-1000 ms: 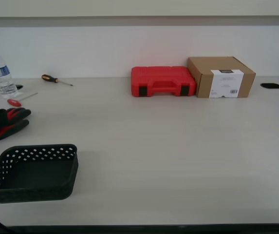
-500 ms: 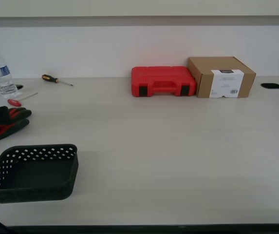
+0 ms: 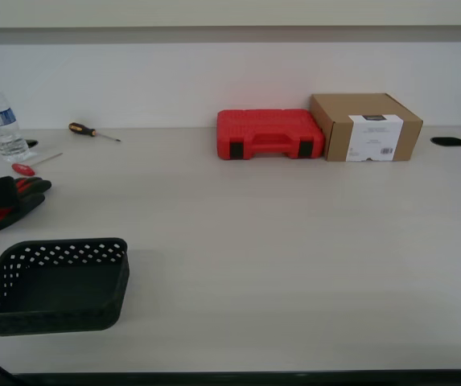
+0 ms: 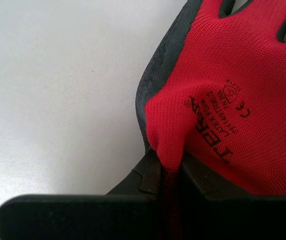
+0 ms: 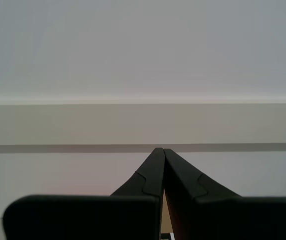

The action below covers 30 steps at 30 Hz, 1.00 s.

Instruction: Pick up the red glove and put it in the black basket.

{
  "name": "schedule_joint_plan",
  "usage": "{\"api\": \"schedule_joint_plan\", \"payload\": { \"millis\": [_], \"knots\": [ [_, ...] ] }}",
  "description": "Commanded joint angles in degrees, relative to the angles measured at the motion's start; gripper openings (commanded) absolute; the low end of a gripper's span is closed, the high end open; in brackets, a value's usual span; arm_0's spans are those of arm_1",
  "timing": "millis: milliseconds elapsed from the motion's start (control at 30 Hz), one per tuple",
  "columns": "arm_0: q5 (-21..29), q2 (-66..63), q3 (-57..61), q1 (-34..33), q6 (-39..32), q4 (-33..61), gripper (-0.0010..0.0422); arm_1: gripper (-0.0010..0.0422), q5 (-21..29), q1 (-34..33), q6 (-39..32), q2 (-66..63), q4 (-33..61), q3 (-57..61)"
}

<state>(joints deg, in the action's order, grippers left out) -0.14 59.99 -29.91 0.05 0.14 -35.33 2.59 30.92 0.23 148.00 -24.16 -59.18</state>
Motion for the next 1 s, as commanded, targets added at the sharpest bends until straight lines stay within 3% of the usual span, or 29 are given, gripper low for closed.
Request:
{"api": "schedule_joint_plan", "payload": {
  "millis": [33,633,1000],
  "knots": [
    [0.0,0.0,-0.1,0.0,-0.2,-0.2,0.0000,-0.0001,3.0,-1.3,1.9,2.4,15.2,4.3],
    [0.0,0.0,-0.1,0.0,-0.2,0.1,0.0000,-0.0001,2.6,-11.2,4.6,-39.5,12.6,21.4],
    [0.0,0.0,-0.1,0.0,-0.2,0.3,0.0000,-0.0001,2.7,-16.9,7.5,-53.5,16.9,29.4]
  ]
}}
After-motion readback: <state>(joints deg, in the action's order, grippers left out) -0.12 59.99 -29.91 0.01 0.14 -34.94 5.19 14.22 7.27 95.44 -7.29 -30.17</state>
